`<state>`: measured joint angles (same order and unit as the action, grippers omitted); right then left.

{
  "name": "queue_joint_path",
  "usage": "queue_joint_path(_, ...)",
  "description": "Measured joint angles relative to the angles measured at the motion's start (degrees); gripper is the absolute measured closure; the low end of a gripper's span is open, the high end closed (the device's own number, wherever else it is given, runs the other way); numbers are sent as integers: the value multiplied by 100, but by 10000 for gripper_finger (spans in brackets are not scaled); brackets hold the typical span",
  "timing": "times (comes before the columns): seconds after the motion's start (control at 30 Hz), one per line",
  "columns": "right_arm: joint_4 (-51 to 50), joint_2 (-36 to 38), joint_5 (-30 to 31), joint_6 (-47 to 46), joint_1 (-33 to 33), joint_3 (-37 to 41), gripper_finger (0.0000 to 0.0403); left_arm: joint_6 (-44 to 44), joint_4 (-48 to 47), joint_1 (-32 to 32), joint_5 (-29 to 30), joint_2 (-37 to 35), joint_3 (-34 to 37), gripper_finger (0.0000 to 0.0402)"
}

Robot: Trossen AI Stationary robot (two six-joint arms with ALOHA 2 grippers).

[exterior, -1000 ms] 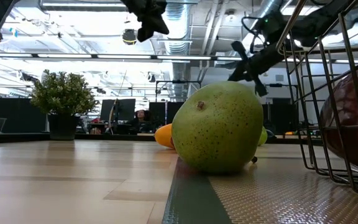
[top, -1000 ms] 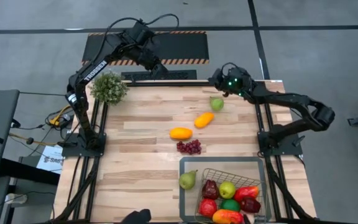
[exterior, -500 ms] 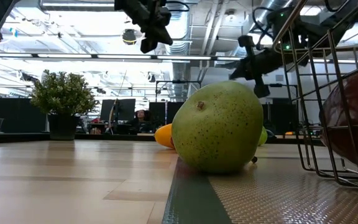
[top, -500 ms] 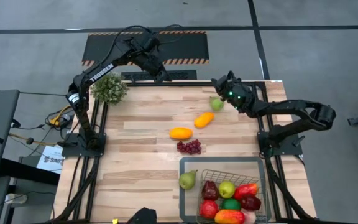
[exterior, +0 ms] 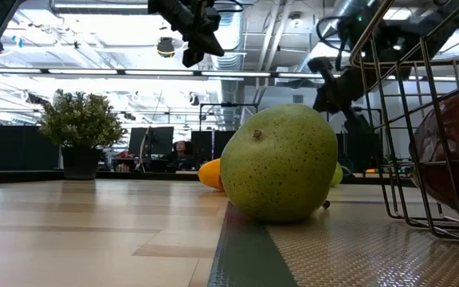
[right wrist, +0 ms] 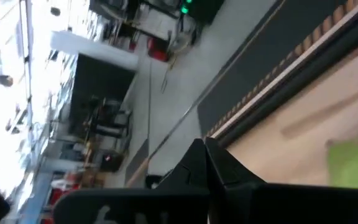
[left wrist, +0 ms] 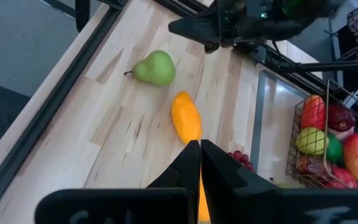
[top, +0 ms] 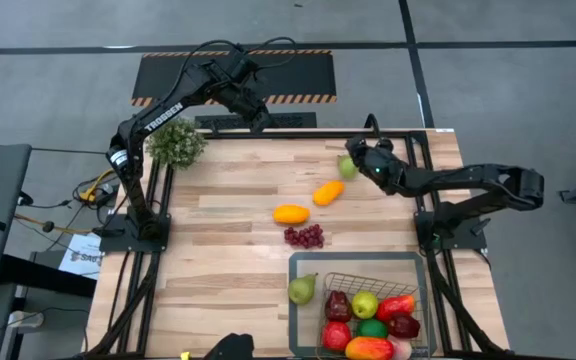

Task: Build produce basket
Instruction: Put the top pear into the wire basket

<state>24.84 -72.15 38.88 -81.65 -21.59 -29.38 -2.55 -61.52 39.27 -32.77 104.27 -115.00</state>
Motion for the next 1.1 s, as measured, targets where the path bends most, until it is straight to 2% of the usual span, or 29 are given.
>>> queue_joint_path(0.13,1117,-397,-36,187,-264,242,403,4,52,4,11,0,0,401)
queue_joint_path(0.23,1508,-735,-47,283,-445,462,403,22,135,-2,13,0,0,401)
queue_joint_path(0.43,2778,-1238,179,745,-649,478,403,37,229,-7,15,0,0,401)
queue_joint_path(0.63,2532,-1245,143,-213,-743,380,403,228,246,-7,132,0,0,401)
queue_joint_path(0.8,2017,-1158,-633,-1077,-953,206,403,324,145,-7,131,-2,0,401)
queue_joint_path(0.93,1087,-950,-1412,-1633,-1099,-48,403,387,20,-7,114,-2,0,402)
queue_joint_path(1.03,365,-661,-1655,-1209,-1126,-215,403,309,-91,-7,109,-2,1,401)
queue_joint_path(1.1,-780,-277,-1667,-873,-1150,-426,403,316,-181,-7,109,-2,1,401)
